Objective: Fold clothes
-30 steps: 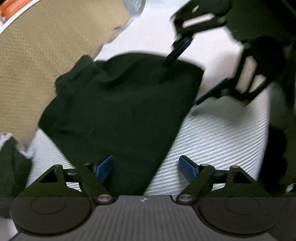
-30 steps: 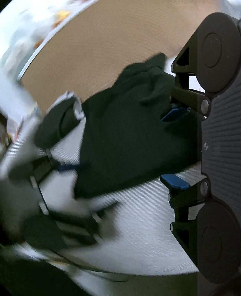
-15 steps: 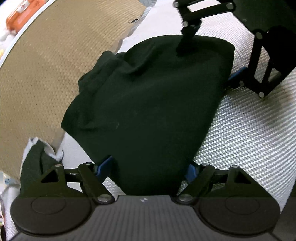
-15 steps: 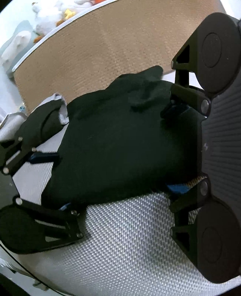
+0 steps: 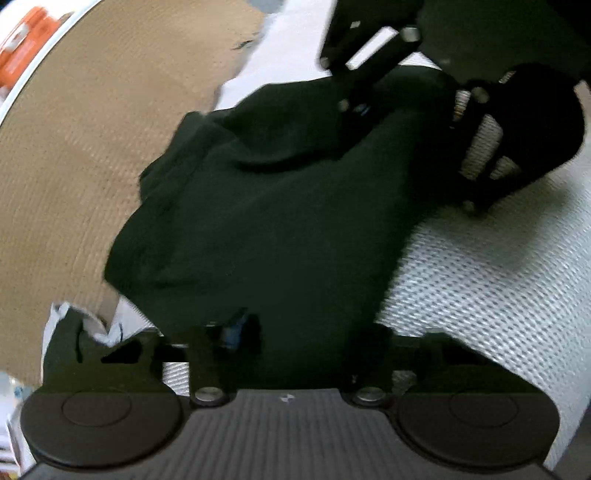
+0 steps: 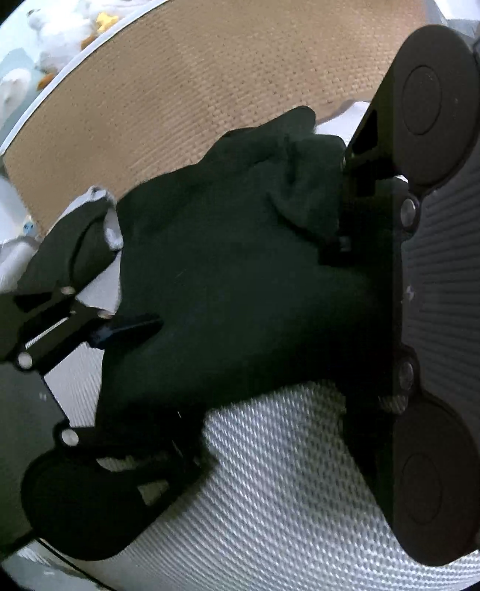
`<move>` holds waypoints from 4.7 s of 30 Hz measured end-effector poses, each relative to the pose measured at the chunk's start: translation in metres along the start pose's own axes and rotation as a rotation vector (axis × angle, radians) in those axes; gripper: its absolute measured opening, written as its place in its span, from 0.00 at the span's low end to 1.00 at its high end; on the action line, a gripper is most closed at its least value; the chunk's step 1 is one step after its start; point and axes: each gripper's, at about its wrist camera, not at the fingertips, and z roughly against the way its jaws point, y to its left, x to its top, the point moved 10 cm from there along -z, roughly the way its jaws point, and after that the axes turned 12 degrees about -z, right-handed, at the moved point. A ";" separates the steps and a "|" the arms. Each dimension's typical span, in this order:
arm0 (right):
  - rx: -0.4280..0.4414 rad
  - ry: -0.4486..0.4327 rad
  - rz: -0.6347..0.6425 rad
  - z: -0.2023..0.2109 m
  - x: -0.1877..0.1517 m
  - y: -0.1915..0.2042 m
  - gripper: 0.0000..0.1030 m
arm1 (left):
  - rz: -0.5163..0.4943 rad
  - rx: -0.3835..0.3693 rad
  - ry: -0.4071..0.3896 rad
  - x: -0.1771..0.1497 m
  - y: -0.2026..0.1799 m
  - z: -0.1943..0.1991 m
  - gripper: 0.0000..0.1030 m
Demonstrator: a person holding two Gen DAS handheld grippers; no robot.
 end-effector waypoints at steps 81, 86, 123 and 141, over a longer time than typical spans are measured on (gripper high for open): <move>0.179 0.051 -0.471 -0.011 -0.002 -0.172 0.30 | 0.434 0.067 -0.237 0.112 0.132 0.032 0.43; 0.175 0.011 -0.533 -0.028 -0.004 -0.171 0.35 | 0.543 0.046 -0.274 0.118 0.092 0.025 0.43; -0.039 -0.334 -1.050 0.053 -0.109 -0.174 0.65 | 1.050 0.337 -0.123 0.095 0.059 -0.033 0.51; -0.014 -0.210 -1.089 0.014 -0.115 -0.213 0.85 | 1.129 0.359 -0.070 0.092 0.089 -0.067 0.59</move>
